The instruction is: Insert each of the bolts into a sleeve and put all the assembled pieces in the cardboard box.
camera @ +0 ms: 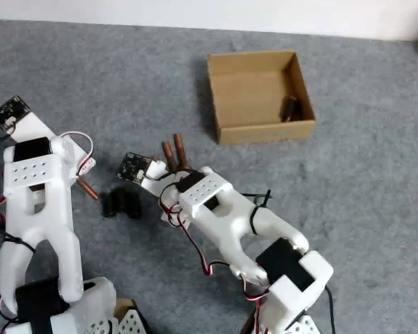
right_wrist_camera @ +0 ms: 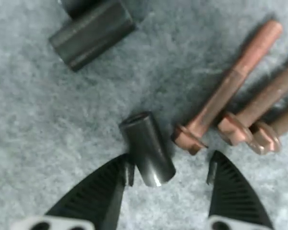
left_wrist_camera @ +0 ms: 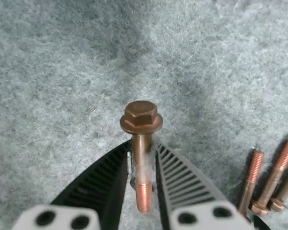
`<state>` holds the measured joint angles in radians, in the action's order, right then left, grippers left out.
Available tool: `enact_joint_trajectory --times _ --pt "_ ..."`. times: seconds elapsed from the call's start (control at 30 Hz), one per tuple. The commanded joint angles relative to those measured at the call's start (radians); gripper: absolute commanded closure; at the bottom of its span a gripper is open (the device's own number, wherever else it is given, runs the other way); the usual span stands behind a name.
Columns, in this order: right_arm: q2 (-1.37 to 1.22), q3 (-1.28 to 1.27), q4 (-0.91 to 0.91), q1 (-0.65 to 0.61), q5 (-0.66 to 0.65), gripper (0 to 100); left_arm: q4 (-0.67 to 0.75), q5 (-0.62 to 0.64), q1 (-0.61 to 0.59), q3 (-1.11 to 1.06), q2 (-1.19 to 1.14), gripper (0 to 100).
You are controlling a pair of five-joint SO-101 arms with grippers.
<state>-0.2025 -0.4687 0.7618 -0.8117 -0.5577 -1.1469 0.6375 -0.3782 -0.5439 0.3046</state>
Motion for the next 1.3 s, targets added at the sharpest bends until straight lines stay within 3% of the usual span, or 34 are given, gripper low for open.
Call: enact_joint_trajectory --times 0.0,0.17,0.33,0.67,0.87,1.03,1.27 --pt "-0.031 0.027 -0.03 -0.03 -0.012 76.4 0.014 0.008 -0.004 0.036 0.047 100" --pt "-0.048 0.024 -0.028 -0.082 -0.012 77.6 0.014 0.006 -0.007 0.036 0.047 100" --pt "-0.048 0.022 -0.028 -0.081 -0.012 99.8 0.014 0.006 -0.007 0.036 0.047 100" --pt "-0.016 0.021 0.001 -0.074 -0.012 99.4 0.018 0.006 -0.007 0.036 0.041 100" --pt "0.298 -0.114 0.074 -0.047 -0.012 99.4 0.02 0.002 0.045 0.035 0.039 100" --pt "0.674 -0.401 -0.087 -0.008 -0.005 99.4 0.02 0.0 0.119 0.042 0.047 100" --pt "1.124 -0.731 -0.309 0.035 0.078 99.4 0.035 0.0 0.13 0.056 0.176 100"
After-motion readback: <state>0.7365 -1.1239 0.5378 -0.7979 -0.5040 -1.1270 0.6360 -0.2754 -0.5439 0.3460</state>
